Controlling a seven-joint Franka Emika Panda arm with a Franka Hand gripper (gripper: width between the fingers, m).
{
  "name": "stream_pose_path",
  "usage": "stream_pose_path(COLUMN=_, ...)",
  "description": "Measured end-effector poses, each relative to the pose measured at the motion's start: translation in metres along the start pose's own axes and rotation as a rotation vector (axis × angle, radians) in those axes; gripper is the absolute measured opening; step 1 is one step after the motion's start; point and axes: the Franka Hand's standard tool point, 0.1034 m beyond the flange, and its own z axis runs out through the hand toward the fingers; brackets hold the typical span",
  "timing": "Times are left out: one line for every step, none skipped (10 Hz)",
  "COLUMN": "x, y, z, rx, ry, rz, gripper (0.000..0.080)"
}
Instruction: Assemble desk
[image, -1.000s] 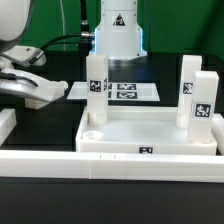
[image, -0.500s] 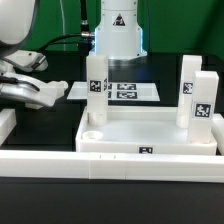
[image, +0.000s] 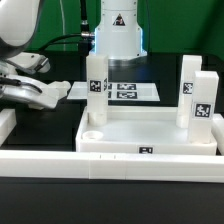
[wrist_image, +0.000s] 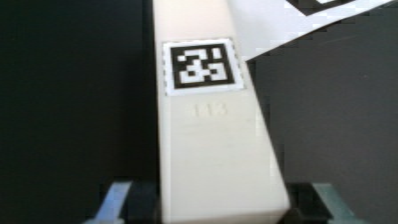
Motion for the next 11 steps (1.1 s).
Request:
stream_pose_path(x=-0.002, y=0.003, z=-0.006, rx=0.005, ry=-0.002, rz=0.002, gripper=0.0292)
stream_pose_path(x=-0.006, y=0.006, z=-0.014, rx=-0.003, ry=-0.007, rz=0.005, gripper=0.0292)
stream_pose_path(x=-0.014, y=0.003, z=-0.024, rx=-0.005, ry=-0.006, rz=0.025, gripper=0.0292)
stream_pose_path(x=-0.023, y=-0.002, z=-0.035, rx=-0.010, ry=0.000, rz=0.046, gripper=0.0293)
stream_pose_path(x=-0.030, y=-0.011, z=-0.044, rx=-0.012, ry=0.008, rz=0.069, gripper=0.0293)
stream_pose_path(x=-0.040, y=-0.023, z=-0.053, rx=-0.011, ry=0.016, rz=0.086, gripper=0.0293)
stream_pose_path(x=-0.047, y=-0.031, z=-0.058, rx=-0.008, ry=0.026, rz=0.103, gripper=0.0293)
stream_pose_path(x=-0.050, y=-0.033, z=-0.060, rx=-0.006, ry=0.033, rz=0.117, gripper=0.0293)
stream_pose_path(x=-0.046, y=-0.032, z=-0.061, rx=-0.009, ry=0.054, rz=0.116, gripper=0.0293)
stream_pose_path(x=-0.043, y=-0.033, z=-0.063, rx=-0.012, ry=0.080, rz=0.113, gripper=0.0293)
stream_pose_path(x=-0.043, y=-0.032, z=-0.063, rx=-0.011, ry=0.078, rz=0.114, gripper=0.0293)
